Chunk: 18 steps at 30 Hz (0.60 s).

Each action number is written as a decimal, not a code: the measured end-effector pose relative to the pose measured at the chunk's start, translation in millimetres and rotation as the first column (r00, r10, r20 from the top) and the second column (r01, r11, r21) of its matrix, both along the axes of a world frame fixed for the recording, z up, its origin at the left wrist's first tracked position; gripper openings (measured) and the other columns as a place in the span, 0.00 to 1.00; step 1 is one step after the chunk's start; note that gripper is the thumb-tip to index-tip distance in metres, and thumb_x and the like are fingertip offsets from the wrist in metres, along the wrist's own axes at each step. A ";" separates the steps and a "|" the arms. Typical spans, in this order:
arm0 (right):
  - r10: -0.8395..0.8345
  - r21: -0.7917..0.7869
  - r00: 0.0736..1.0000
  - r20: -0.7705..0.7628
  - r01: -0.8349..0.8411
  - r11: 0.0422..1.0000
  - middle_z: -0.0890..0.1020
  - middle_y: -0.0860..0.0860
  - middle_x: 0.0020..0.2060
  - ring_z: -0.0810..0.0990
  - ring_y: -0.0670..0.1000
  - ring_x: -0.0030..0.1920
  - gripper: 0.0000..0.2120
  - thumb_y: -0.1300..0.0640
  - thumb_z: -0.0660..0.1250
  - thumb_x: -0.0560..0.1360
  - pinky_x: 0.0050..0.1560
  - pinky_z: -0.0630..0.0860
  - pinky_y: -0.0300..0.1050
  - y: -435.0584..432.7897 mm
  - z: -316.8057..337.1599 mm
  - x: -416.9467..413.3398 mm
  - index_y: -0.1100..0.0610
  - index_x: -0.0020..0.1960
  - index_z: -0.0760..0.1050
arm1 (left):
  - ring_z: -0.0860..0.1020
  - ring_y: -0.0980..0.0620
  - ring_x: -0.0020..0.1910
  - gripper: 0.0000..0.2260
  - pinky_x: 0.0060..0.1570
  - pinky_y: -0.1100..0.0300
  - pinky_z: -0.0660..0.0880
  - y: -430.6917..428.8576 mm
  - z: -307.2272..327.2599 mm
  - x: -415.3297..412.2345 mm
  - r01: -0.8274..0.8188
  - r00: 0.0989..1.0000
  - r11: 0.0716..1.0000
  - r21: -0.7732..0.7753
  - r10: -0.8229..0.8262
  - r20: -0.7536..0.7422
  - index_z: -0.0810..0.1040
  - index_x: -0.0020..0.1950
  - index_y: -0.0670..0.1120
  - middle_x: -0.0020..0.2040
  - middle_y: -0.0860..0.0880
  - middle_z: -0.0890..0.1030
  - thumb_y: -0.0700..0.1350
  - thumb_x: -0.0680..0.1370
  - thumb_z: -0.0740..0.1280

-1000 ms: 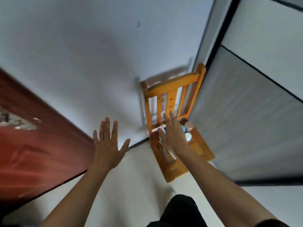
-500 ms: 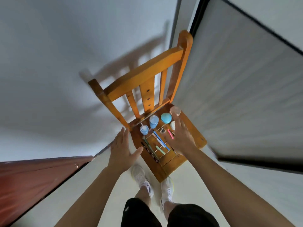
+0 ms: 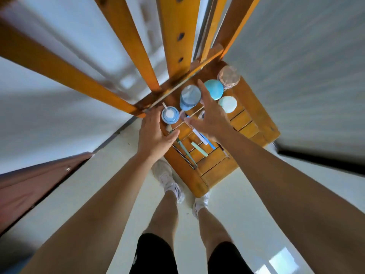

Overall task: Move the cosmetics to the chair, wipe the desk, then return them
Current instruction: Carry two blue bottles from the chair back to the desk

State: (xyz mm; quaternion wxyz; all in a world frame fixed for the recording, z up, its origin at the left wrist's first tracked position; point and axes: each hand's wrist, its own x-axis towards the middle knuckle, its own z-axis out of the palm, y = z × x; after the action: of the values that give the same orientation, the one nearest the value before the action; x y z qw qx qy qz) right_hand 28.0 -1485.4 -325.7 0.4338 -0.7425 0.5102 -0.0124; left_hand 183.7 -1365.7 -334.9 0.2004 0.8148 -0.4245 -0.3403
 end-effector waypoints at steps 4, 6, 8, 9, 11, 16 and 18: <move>-0.094 -0.012 0.995 -0.019 0.093 0.996 0.77 0.45 0.64 0.76 0.48 0.60 0.38 0.43 0.74 0.72 0.47 0.68 0.33 -6.8 -22.1 11.8 0.42 0.75 0.58 | 0.75 0.50 0.64 0.28 0.58 0.54 0.76 -10.5 -11.3 -3.1 -0.026 0.998 0.998 -0.060 0.029 0.048 0.70 0.69 0.47 0.65 0.48 0.78 0.58 0.75 0.72; -0.133 -0.042 0.991 -0.012 0.132 0.990 0.77 0.43 0.60 0.76 0.48 0.59 0.34 0.43 0.75 0.72 0.45 0.67 0.33 -7.4 -19.6 14.2 0.43 0.72 0.63 | 0.78 0.50 0.61 0.26 0.54 0.57 0.77 -13.5 -5.4 -2.1 -0.031 0.997 0.994 -0.108 0.039 0.071 0.73 0.67 0.45 0.62 0.47 0.80 0.58 0.75 0.72; -0.155 -0.053 0.988 0.026 0.157 0.986 0.75 0.41 0.56 0.75 0.45 0.57 0.33 0.42 0.74 0.71 0.44 0.68 0.29 0.4 -7.3 9.6 0.44 0.72 0.64 | 0.80 0.50 0.59 0.26 0.52 0.61 0.75 -8.1 7.9 -0.6 -0.067 0.994 0.986 -0.151 0.080 0.081 0.74 0.65 0.43 0.60 0.46 0.82 0.58 0.75 0.72; -0.184 -0.057 0.981 0.055 0.187 0.981 0.74 0.40 0.56 0.75 0.44 0.57 0.34 0.39 0.73 0.71 0.45 0.69 0.28 6.6 2.2 4.7 0.44 0.72 0.64 | 0.81 0.49 0.58 0.26 0.52 0.61 0.76 -3.0 16.2 0.3 -0.093 0.991 0.981 -0.171 0.108 0.083 0.74 0.65 0.41 0.59 0.45 0.82 0.57 0.75 0.72; -0.247 -0.082 0.963 0.111 0.256 0.963 0.73 0.39 0.56 0.76 0.43 0.56 0.36 0.33 0.70 0.68 0.47 0.74 0.30 19.5 26.2 -9.7 0.44 0.71 0.64 | 0.82 0.48 0.56 0.25 0.53 0.56 0.80 9.6 37.5 0.3 -0.146 0.984 0.964 -0.223 0.165 0.071 0.75 0.62 0.39 0.57 0.44 0.83 0.55 0.75 0.73; -0.294 -0.126 0.924 0.243 0.331 0.935 0.76 0.43 0.59 0.78 0.46 0.59 0.35 0.32 0.73 0.67 0.55 0.82 0.43 51.8 92.9 -29.1 0.44 0.67 0.68 | 0.81 0.48 0.56 0.26 0.58 0.50 0.78 55.3 108.2 -4.5 -0.307 0.951 0.931 -0.195 0.308 -0.025 0.76 0.63 0.40 0.57 0.44 0.83 0.54 0.73 0.75; -0.194 -0.182 0.935 0.297 0.255 0.950 0.77 0.47 0.60 0.78 0.47 0.59 0.32 0.37 0.75 0.69 0.54 0.83 0.47 64.8 118.5 -33.2 0.49 0.67 0.71 | 0.80 0.48 0.54 0.25 0.57 0.50 0.77 82.9 142.9 -7.4 -0.406 0.914 0.902 -0.147 0.405 -0.037 0.77 0.62 0.43 0.55 0.47 0.82 0.57 0.72 0.74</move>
State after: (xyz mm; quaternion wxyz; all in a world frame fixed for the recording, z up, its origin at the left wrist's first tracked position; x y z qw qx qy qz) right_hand -5.2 -1420.7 -207.2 0.4121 -0.7132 0.5222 -0.2210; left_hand 176.3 -1282.9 -192.0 0.3292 0.8666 -0.2699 -0.2604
